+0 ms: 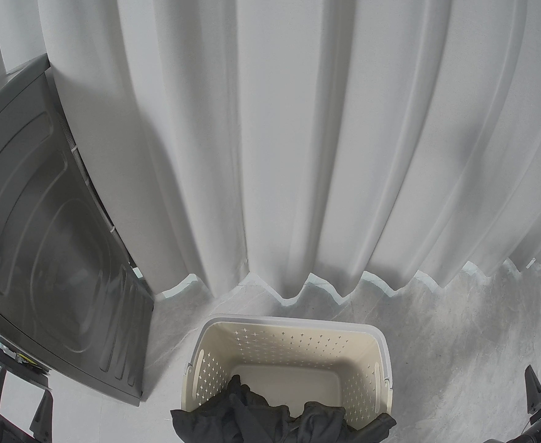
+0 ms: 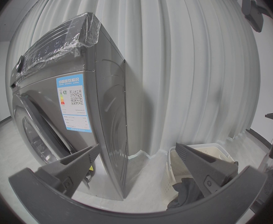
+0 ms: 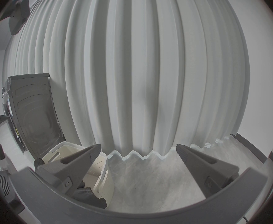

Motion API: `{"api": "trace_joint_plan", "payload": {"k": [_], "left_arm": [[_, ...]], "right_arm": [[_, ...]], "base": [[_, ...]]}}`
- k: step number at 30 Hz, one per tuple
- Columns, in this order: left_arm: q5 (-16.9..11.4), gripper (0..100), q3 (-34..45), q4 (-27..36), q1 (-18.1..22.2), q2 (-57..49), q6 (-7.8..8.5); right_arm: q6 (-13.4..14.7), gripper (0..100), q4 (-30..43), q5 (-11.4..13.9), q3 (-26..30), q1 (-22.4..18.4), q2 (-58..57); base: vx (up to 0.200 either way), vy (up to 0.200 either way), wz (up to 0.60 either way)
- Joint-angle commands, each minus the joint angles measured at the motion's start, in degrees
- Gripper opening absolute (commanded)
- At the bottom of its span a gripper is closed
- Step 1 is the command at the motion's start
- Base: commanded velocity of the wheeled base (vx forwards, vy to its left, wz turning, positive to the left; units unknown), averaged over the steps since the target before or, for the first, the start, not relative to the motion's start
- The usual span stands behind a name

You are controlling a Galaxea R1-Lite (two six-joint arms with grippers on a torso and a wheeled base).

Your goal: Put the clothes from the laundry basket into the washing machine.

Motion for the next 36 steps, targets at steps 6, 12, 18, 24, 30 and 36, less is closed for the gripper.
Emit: {"api": "trace_joint_plan", "payload": {"k": [6, 12, 18, 24, 30, 36], "left_arm": [[0.0, 100, 0.9, 0.0, 0.0, -0.7, -0.06], [0.0, 100, 0.9, 0.0, 0.0, -0.7, -0.06], [0.0, 100, 0.9, 0.0, 0.0, -0.7, -0.06], [0.0, 100, 0.9, 0.0, 0.0, -0.7, -0.06], [0.0, 100, 0.9, 0.0, 0.0, -0.7, -0.06], [0.0, 100, 0.9, 0.0, 0.0, -0.7, -0.06]], "right_arm": [[0.0, 100, 0.0, 0.0, 1.0, 0.0, -0.9], [0.0, 100, 0.0, 0.0, 1.0, 0.0, -0.9], [0.0, 100, 0.0, 0.0, 1.0, 0.0, -0.9], [0.0, 100, 0.0, 0.0, 1.0, 0.1, -0.9], [0.0, 100, 0.0, 0.0, 1.0, 0.0, -0.9], [0.0, 100, 0.0, 0.0, 1.0, 0.0, -0.9]], "base": [[0.1, 0.0, 0.0], [0.0, 0.0, 0.0], [0.0, 0.0, 0.0], [0.0, 0.0, 0.0], [0.0, 0.0, 0.0], [0.0, 0.0, 0.0]]}}
